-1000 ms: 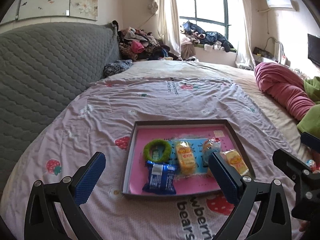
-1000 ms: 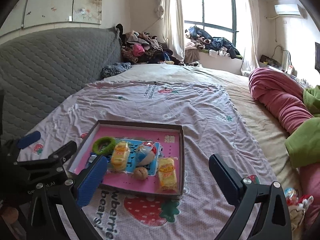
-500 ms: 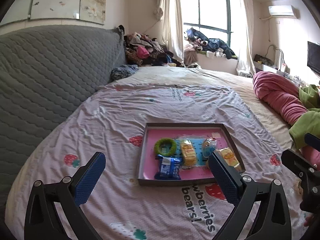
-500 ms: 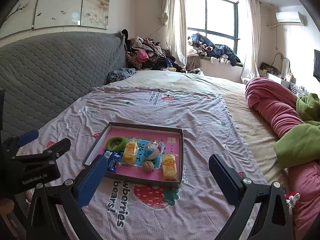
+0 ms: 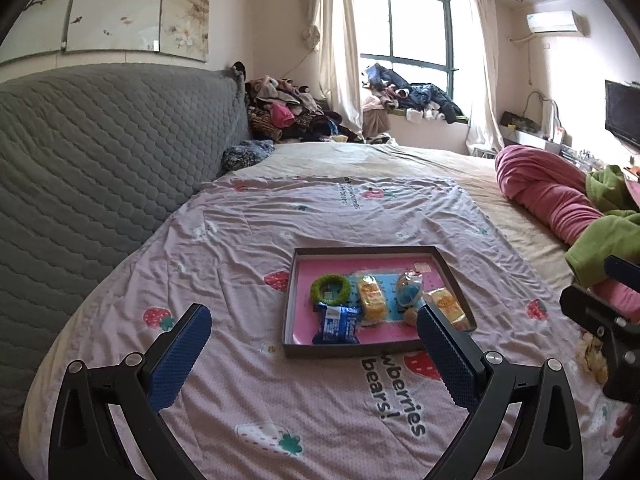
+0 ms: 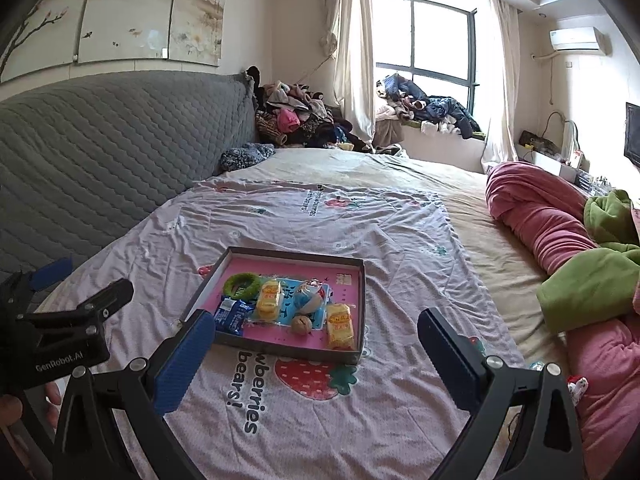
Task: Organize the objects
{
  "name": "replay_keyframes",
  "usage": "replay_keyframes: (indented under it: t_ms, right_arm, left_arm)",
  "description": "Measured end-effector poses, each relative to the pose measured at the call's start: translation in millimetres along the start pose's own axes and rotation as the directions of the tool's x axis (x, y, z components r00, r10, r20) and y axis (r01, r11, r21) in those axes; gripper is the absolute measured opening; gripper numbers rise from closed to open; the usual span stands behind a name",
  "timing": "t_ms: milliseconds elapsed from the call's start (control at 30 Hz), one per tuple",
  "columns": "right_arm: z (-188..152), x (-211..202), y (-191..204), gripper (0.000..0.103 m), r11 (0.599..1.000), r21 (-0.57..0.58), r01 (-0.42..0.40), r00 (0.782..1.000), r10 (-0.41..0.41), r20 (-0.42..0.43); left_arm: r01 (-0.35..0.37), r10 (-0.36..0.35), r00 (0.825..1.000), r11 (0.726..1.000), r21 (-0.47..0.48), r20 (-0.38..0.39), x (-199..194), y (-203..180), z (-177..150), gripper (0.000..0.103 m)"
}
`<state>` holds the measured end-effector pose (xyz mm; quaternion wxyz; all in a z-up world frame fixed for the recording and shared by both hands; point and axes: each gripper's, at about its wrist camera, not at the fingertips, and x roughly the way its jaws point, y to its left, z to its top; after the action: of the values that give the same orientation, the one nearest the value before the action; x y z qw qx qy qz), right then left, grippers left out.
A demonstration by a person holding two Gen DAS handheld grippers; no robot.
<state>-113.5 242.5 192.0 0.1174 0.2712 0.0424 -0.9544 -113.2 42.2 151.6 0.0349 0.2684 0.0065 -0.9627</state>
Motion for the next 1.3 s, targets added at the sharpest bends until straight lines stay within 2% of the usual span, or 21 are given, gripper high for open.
replay_keyframes:
  t_ms: [533, 933, 1300]
  right_arm:
    - [-31.0, -25.4, -1.3, 0.102, 1.000, -0.011, 0.004, 1.000, -0.004, -0.022]
    - [-51.8, -31.2, 5.4, 0.102, 0.999, -0.038, -0.003, 0.999, 0.001, -0.041]
    - [-58.5, -39.9, 3.6, 0.102, 1.000, -0.028, -0.014, 1.000, 0.013, -0.029]
  left_arm:
    - [0.023, -0.023, 1.000, 1.000, -0.014, -0.004, -29.3, 7.1, -24.6, 0.102]
    - [0.019, -0.019, 0.999, 1.000, -0.009, -0.051, -23.9, 11.2, -44.9, 0.102]
    - [0.016, -0.016, 0.999, 1.000, 0.011, -0.050, -31.5, 7.9, -56.9, 0.102]
